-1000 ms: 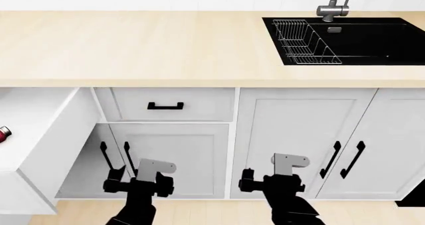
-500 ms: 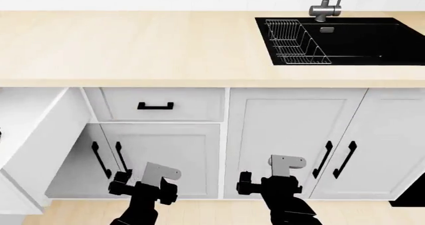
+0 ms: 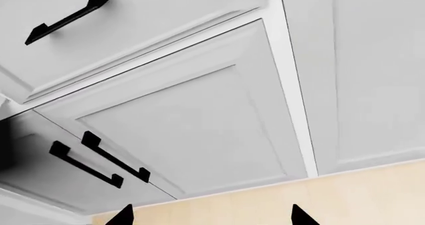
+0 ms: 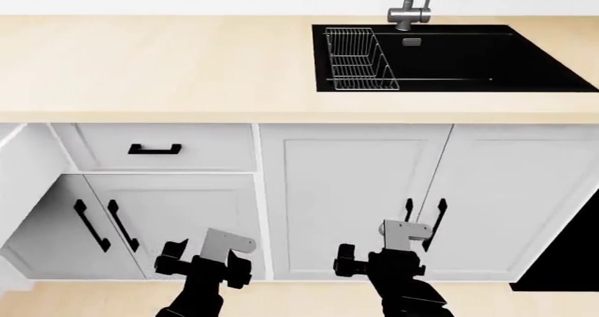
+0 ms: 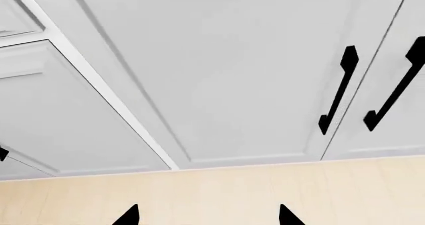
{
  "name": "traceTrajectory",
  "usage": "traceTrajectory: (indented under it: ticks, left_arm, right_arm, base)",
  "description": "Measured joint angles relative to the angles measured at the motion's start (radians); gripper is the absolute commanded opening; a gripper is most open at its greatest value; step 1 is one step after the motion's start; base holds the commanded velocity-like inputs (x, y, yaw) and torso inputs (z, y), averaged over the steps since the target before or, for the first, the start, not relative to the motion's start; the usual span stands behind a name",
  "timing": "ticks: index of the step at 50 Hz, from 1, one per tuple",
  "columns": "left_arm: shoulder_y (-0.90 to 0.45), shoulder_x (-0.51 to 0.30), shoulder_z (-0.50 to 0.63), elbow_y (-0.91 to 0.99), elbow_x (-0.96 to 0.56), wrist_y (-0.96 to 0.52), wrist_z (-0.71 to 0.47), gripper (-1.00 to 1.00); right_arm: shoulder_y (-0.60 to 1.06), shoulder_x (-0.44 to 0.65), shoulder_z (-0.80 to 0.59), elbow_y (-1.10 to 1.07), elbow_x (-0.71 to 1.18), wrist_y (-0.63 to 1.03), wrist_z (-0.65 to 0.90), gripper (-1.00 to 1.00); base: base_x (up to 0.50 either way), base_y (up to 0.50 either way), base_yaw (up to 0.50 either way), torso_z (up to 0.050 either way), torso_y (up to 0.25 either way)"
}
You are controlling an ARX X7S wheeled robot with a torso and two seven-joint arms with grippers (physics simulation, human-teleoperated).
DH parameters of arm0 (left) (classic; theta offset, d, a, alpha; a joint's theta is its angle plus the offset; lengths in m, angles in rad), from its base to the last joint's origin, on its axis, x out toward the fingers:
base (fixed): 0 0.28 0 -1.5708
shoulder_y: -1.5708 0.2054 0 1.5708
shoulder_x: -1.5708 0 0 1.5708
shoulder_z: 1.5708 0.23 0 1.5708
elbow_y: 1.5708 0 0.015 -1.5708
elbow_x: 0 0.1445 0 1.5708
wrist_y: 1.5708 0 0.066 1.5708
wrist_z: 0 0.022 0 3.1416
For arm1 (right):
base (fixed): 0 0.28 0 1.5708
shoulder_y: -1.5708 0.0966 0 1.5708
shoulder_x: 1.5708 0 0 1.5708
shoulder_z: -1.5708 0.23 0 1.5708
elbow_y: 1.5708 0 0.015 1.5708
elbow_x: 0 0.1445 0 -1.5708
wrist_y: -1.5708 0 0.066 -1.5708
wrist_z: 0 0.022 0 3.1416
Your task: Pick and place the shaker into the drawer. Then close the cabinet.
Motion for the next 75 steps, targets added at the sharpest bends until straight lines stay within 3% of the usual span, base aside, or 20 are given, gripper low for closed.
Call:
traceTrajectory:
  ticks: [75]
  left_arm:
    - [0.01, 0.006, 0.02, 0.0, 0.039, 0.02, -0.004, 1.0]
  right_arm:
    - [-0.001, -0.011, 0.09, 0.001, -0.107, 0.021, -0.053, 1.0]
  base:
    - [0.01, -0.5, 0.0, 0.0, 0.0]
